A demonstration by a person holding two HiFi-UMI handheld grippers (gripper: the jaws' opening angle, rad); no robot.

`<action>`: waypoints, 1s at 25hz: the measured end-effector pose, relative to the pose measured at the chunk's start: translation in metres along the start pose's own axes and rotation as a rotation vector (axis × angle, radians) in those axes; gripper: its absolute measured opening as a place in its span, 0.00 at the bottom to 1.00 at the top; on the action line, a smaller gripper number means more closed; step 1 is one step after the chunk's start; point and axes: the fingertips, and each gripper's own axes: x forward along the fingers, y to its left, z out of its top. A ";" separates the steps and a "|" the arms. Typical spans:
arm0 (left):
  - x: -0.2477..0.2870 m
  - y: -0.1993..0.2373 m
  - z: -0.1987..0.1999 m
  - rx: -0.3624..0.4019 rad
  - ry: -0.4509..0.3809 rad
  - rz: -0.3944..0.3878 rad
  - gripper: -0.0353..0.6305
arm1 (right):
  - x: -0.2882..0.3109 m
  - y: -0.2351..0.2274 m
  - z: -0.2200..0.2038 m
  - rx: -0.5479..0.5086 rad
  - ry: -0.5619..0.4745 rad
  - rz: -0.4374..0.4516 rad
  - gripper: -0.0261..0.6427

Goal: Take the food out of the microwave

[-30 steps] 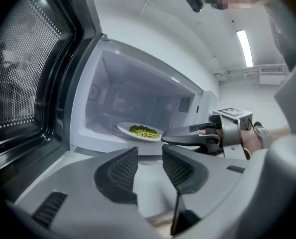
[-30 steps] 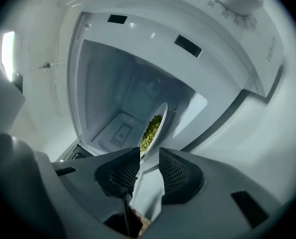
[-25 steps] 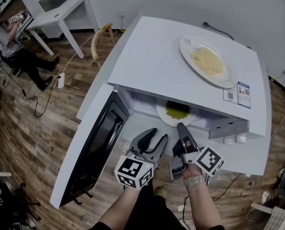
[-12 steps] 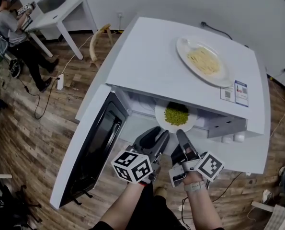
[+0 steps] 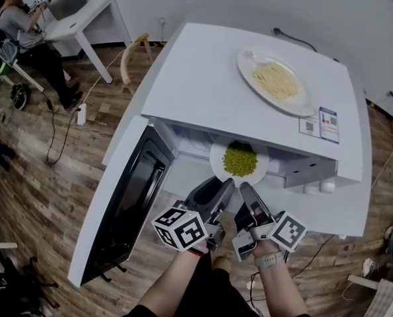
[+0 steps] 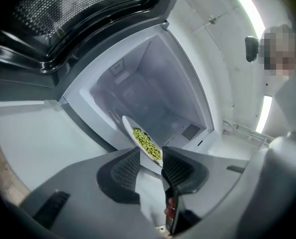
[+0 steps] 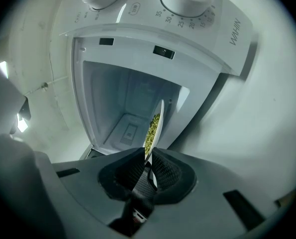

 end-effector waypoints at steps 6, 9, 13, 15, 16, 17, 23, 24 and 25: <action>-0.005 0.004 0.000 -0.076 -0.013 -0.005 0.20 | -0.001 0.001 -0.005 -0.022 0.028 -0.002 0.13; -0.007 0.004 -0.002 -0.100 -0.011 -0.012 0.19 | 0.000 -0.002 0.000 -0.051 0.015 -0.016 0.13; -0.007 0.003 -0.004 -0.108 -0.006 -0.015 0.19 | 0.005 -0.008 0.009 -0.002 -0.021 -0.026 0.13; -0.008 0.003 -0.005 -0.108 -0.002 -0.017 0.18 | 0.009 -0.008 0.011 0.031 -0.031 -0.018 0.14; -0.008 0.003 -0.006 -0.107 0.000 -0.017 0.18 | 0.011 -0.008 0.011 0.043 -0.033 -0.013 0.17; -0.008 0.003 -0.006 -0.107 0.001 -0.017 0.18 | 0.013 -0.008 0.012 0.054 -0.035 -0.010 0.19; -0.008 0.003 -0.009 -0.107 0.015 -0.025 0.18 | 0.025 -0.013 0.010 0.105 -0.037 -0.016 0.20; -0.008 0.002 -0.010 -0.103 0.021 -0.026 0.18 | 0.026 -0.014 0.009 0.113 -0.041 -0.020 0.20; -0.008 0.002 -0.011 -0.095 0.028 -0.026 0.18 | 0.027 -0.015 0.009 0.119 -0.045 -0.026 0.20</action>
